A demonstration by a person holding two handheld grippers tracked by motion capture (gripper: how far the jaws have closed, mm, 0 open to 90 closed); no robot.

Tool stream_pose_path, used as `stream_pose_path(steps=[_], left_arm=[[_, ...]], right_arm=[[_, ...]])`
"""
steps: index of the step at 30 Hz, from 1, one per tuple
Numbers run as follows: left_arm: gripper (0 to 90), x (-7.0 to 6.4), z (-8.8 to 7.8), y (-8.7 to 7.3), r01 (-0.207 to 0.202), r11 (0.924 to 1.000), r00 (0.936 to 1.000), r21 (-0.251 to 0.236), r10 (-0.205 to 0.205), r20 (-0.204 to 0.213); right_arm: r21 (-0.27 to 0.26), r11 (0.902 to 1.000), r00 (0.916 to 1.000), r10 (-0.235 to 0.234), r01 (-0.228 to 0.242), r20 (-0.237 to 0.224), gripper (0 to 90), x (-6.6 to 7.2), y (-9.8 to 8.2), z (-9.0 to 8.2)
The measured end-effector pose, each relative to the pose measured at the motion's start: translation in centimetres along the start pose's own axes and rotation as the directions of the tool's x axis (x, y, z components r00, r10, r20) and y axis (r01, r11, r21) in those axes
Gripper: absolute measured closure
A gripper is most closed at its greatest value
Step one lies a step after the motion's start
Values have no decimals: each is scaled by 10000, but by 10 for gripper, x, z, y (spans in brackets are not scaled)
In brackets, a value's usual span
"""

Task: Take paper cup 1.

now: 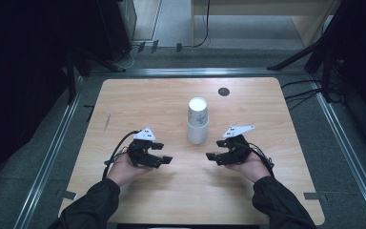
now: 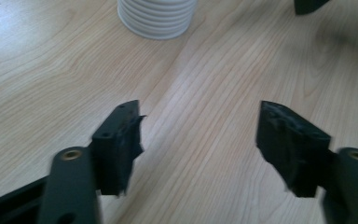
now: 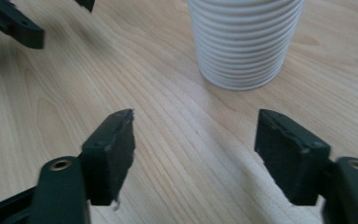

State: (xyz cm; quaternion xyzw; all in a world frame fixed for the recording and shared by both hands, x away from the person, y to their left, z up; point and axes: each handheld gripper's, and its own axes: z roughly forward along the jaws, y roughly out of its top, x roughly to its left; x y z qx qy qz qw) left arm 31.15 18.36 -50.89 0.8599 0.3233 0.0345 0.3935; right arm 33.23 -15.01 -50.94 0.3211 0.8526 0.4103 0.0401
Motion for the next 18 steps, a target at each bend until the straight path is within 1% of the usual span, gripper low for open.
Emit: stream_pose_path(steps=[1,2,3,4,5,6,7,8,9,10,11,12,13,14,15,16,17,18], left_arm=[[314,1,-1,0,136,9999,9999,29,-136,-13],[333,3,-1,1,429,9991,9987,3,-429,271],[333,4,-2,2,599,9982,9977,-2,-599,324],[345,3,-4,2,573,9982,9980,-176,-568,270],[343,3,-7,3,427,9984,9989,-363,-419,213],[343,2,-8,4,357,9986,9993,-393,-351,151],[334,3,-8,4,403,9986,9991,-345,-398,153],[333,3,-6,3,480,9988,9986,-129,-477,212],[334,3,-6,3,480,9988,9986,-129,-477,212],[334,3,-5,3,496,9988,9986,5,-496,198],[334,3,-5,3,461,9989,9988,104,-463,158],[334,3,-4,3,446,9988,9988,220,-451,197],[334,3,-3,3,418,9986,9990,331,-422,131],[325,4,-2,3,435,9982,9984,404,-448,335],[315,4,-2,3,435,9982,9984,404,-448,335],[313,4,-2,2,453,9981,9983,422,-468,350],[300,4,-3,2,447,9981,9983,418,-462,347],[300,5,-3,2,534,9975,9975,464,-554,435]], right_arm=[[-84,9999,9999,-102,102,74,311,0,1,-1],[-87,9997,9995,-209,211,251,348,1,3,-4],[-87,9997,9995,-209,211,251,348,1,3,-4],[-33,10000,9997,15,-14,238,389,0,3,-5],[33,9979,9977,647,-648,190,415,-2,4,-8],[33,9979,9977,647,-648,190,415,-2,4,-8],[-12,9978,9977,665,-665,160,418,-2,3,-8],[-27,9990,9990,448,-448,70,434,-2,1,-8],[-27,9990,9990,448,-448,70,434,-2,1,-8],[-11,9997,9997,241,-241,107,437,-2,0,-8],[111,9998,9999,152,-153,57,442,-1,0,-8],[111,9998,9999,152,-153,57,442,-1,0,-8],[241,9997,9999,79,-75,-142,441,0,1,-8],[238,9997,9998,-86,91,-187,433,1,2,-8],[238,9997,9998,-86,91,-187,433,1,2,-8],[259,9984,9984,-494,502,-292,421,3,2,-7],[319,9977,9975,-580,593,-411,417,3,4,-6],[391,9973,9971,-606,624,-467,416,3,4,-5]])
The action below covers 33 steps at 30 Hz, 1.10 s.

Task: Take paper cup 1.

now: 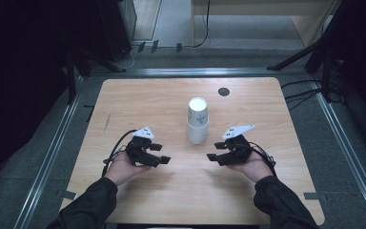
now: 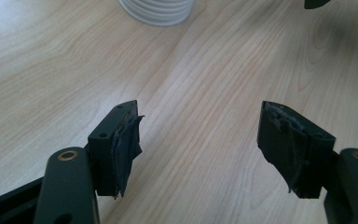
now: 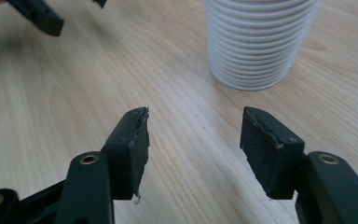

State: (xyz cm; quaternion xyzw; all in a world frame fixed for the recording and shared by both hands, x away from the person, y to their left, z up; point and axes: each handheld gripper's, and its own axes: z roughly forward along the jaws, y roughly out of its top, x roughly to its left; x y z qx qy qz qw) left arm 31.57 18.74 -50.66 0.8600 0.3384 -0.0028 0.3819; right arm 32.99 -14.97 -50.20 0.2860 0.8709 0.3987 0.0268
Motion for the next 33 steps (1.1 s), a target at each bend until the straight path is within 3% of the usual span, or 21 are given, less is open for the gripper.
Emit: stream_pose_path(steps=[4,10,12,14,16,24,28,29,33], left_arm=[[303,1,-2,0,-82,9999,10000,134,82,-17],[303,1,-5,0,-155,9997,9998,161,154,85],[304,1,-5,0,-219,9995,9997,225,216,120],[304,0,-6,0,-263,9993,9995,253,259,174],[304,-1,-7,1,-324,9992,9993,222,319,192],[303,6,-8,9,-522,9981,9983,336,512,289],[319,12,-9,14,132,9996,9981,-242,-117,606],[320,12,-9,14,132,9996,9981,-242,-117,606],[320,7,-10,13,-411,9991,9981,-72,414,460]], right_arm=[[56,10000,9998,-39,40,-204,419,1,2,1],[147,9989,9980,-449,456,-441,423,2,3,-2],[178,9988,9941,-434,454,-997,436,-2,7,-8],[168,9990,9935,-393,413,-1073,434,-3,8,-10],[-180,9971,9932,-757,744,-885,408,-6,12,-19],[-300,9958,9939,-881,863,-655,373,-15,23,-36],[-234,9952,9925,-968,953,-747,376,-25,36,-43],[-234,9952,9925,-968,953,-747,376,-25,36,-43],[60,9915,9885,-1289,1298,-793,350,-31,50,-47]])
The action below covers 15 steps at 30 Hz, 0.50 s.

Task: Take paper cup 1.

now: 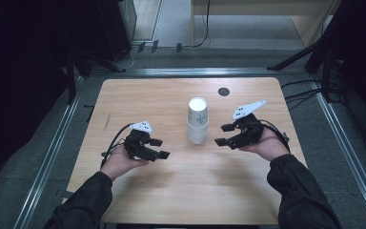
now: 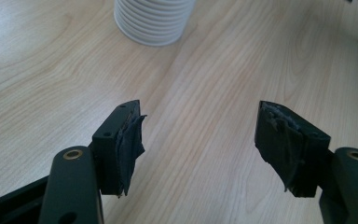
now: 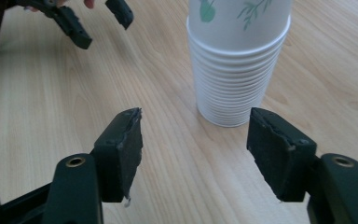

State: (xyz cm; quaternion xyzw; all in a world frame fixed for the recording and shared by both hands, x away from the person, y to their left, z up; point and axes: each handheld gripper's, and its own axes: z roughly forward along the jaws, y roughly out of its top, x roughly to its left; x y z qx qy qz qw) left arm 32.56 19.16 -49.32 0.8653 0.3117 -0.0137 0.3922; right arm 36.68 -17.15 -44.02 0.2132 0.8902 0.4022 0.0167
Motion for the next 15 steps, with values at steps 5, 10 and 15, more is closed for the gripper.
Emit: stream_pose_path(steps=[5,10,15], left_arm=[[320,-3,-1,-2,-217,9996,9997,179,218,-66],[320,-3,-4,-4,-222,9997,9997,117,223,-86],[320,-2,-5,-5,-204,9997,9998,157,205,-72]], right_arm=[[579,9971,9988,-492,488,56,333,-4,22,-4],[1018,9918,9969,-788,776,80,310,-8,43,-8],[1603,9817,9945,-1047,1026,45,296,-15,65,-6]])
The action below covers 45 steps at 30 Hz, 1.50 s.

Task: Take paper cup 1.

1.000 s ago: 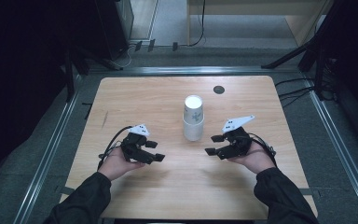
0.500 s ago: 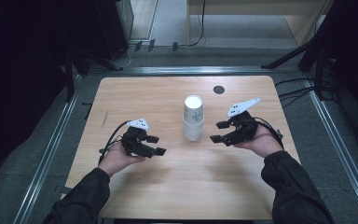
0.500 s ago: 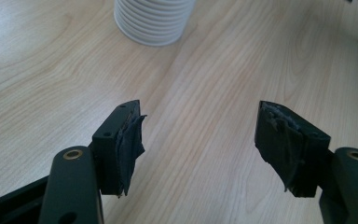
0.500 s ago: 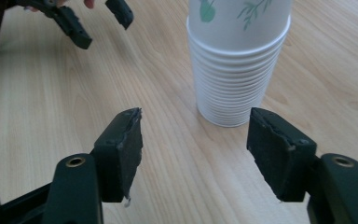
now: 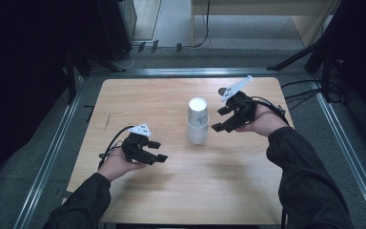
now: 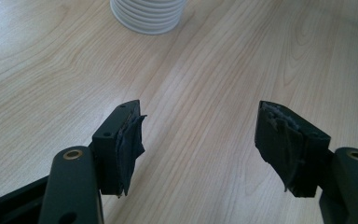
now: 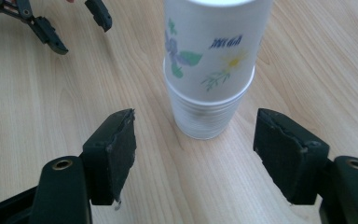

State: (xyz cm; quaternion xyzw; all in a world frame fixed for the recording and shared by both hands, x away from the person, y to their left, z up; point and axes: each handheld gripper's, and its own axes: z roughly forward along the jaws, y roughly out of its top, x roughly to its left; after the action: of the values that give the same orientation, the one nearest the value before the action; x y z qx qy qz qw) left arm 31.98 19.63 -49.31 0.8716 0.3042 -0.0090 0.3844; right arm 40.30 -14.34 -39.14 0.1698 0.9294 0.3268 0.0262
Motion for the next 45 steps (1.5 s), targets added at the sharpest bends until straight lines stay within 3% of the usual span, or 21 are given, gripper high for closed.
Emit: stream_pose_path(steps=[8,15,28,33,40,45], left_arm=[[319,-2,0,-1,-52,10000,9999,53,51,124],[319,-3,0,-1,-157,9999,9997,53,156,175],[319,1,-7,-5,-107,9999,9997,-53,109,233],[319,0,-7,-5,-154,9999,9995,-46,155,276],[319,0,-8,-5,-143,9998,9995,-101,145,267],[319,1,-9,-5,-49,9999,9996,-157,53,268]], right_arm=[[628,9969,9989,-461,465,-76,268,-12,31,6],[1073,9930,9985,-459,490,-307,234,-17,49,17],[1427,9873,9968,-635,698,-484,237,-16,70,37],[1672,9836,9964,-589,683,-606,305,-16,79,42],[1853,9813,9976,-422,518,-556,320,-17,83,40],[1697,9843,9978,-402,485,-520,321,-16,89,32]])
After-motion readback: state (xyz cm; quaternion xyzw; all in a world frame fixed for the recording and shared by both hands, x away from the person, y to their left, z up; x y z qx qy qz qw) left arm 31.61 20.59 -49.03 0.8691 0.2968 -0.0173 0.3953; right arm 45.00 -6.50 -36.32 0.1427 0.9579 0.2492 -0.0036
